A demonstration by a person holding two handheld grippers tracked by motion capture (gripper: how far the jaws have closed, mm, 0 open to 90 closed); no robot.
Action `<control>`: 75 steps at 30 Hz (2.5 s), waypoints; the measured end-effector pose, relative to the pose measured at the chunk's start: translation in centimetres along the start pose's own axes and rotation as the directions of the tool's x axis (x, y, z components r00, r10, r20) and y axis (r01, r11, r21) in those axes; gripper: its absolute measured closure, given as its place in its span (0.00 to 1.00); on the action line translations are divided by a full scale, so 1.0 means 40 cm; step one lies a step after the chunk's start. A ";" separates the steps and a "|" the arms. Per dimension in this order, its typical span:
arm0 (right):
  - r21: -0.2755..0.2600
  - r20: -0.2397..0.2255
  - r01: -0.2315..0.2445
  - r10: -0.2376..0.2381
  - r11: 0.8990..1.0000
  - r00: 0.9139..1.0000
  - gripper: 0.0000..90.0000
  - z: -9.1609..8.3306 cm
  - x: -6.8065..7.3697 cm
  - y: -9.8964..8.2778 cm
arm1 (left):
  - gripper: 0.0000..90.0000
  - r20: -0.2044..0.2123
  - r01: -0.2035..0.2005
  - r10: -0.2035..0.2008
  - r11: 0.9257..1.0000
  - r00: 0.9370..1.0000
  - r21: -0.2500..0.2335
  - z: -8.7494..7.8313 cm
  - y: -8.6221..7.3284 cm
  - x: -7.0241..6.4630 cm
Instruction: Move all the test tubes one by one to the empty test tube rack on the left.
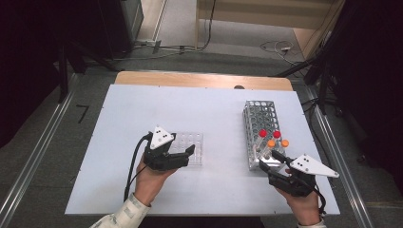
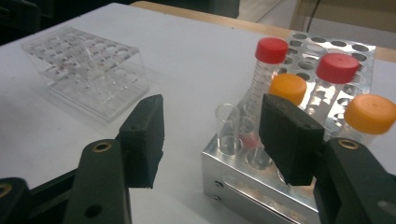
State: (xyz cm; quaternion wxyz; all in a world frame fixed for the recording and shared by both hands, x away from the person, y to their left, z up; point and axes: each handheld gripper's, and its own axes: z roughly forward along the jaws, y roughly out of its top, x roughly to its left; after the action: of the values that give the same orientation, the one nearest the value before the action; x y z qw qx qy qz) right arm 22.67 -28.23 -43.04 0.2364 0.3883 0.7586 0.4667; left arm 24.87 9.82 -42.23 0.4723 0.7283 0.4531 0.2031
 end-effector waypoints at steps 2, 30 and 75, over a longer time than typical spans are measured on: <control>0.002 0.010 0.006 -0.006 1.000 1.000 0.45 0.011 -0.003 -0.010 | 0.28 -0.001 0.004 -0.004 1.000 1.000 -0.001 0.000 -0.001 0.003; 0.032 0.048 -0.006 0.004 0.999 0.999 0.78 0.087 -0.015 -0.043 | 0.26 -0.007 0.006 -0.006 1.000 1.000 0.002 0.001 -0.002 0.006; -0.111 0.003 0.029 -0.028 0.993 1.000 0.82 -0.007 0.046 0.084 | 0.25 -0.027 0.021 -0.023 0.999 0.999 -0.042 -0.033 0.013 0.016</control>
State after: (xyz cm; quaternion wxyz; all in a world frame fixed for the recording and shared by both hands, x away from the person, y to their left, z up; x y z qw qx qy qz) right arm 22.64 -26.01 -39.90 0.2649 0.3640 0.7368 0.5045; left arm 24.49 10.96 -41.22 0.4833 0.7103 0.4632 0.2174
